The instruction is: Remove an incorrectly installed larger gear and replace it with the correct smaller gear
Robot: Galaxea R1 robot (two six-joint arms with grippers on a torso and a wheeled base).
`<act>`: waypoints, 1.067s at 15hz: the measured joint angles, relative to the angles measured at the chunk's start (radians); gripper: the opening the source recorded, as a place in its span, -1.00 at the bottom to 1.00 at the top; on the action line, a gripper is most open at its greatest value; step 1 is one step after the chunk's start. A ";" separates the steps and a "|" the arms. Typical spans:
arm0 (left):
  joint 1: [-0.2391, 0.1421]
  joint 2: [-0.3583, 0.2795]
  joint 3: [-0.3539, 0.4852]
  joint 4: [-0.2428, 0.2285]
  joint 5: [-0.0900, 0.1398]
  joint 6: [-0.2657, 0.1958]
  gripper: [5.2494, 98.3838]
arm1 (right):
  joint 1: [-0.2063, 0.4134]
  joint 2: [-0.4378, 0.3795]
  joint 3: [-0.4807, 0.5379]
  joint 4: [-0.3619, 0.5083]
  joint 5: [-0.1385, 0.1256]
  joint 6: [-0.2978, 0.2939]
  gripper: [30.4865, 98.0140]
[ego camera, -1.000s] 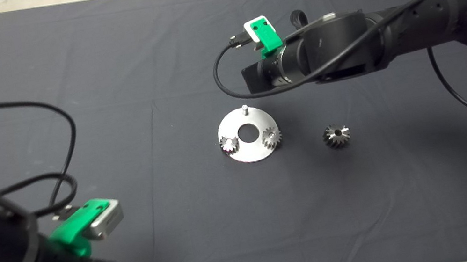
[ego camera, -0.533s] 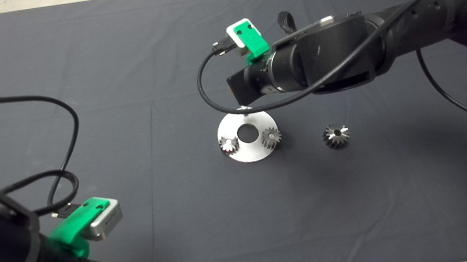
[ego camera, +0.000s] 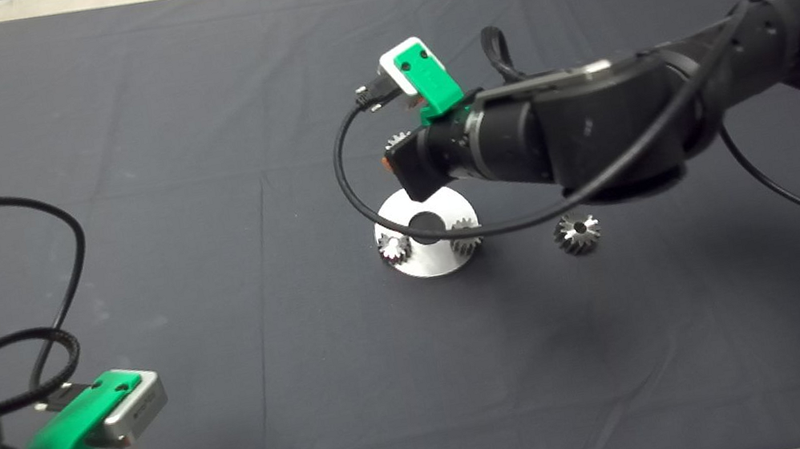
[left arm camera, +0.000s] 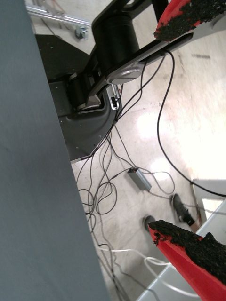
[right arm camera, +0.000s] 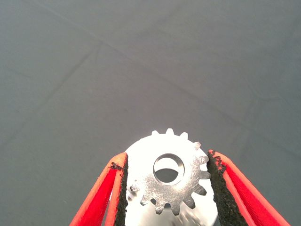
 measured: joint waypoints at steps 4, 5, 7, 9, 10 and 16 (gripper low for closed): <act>0.000 0.017 0.001 0.002 -0.002 -0.008 0.98 | -0.030 -0.052 -0.008 -0.010 -0.034 0.000 -0.71; 0.000 0.019 0.001 0.001 -0.001 -0.009 0.98 | -0.047 -0.035 -0.034 -0.012 -0.018 -0.001 -0.71; 0.000 0.044 0.002 0.001 0.001 -0.025 0.98 | -0.076 -0.009 -0.123 -0.013 0.018 -0.019 -0.71; 0.000 0.068 0.002 0.002 0.000 -0.027 0.98 | -0.099 0.002 -0.194 -0.015 0.026 -0.038 -0.71; 0.000 0.067 0.002 0.001 0.000 -0.027 0.98 | -0.107 0.006 -0.214 -0.016 0.025 -0.042 -0.71; 0.000 0.063 0.003 0.002 0.001 -0.030 0.98 | -0.118 0.051 -0.251 -0.020 0.044 -0.045 -0.71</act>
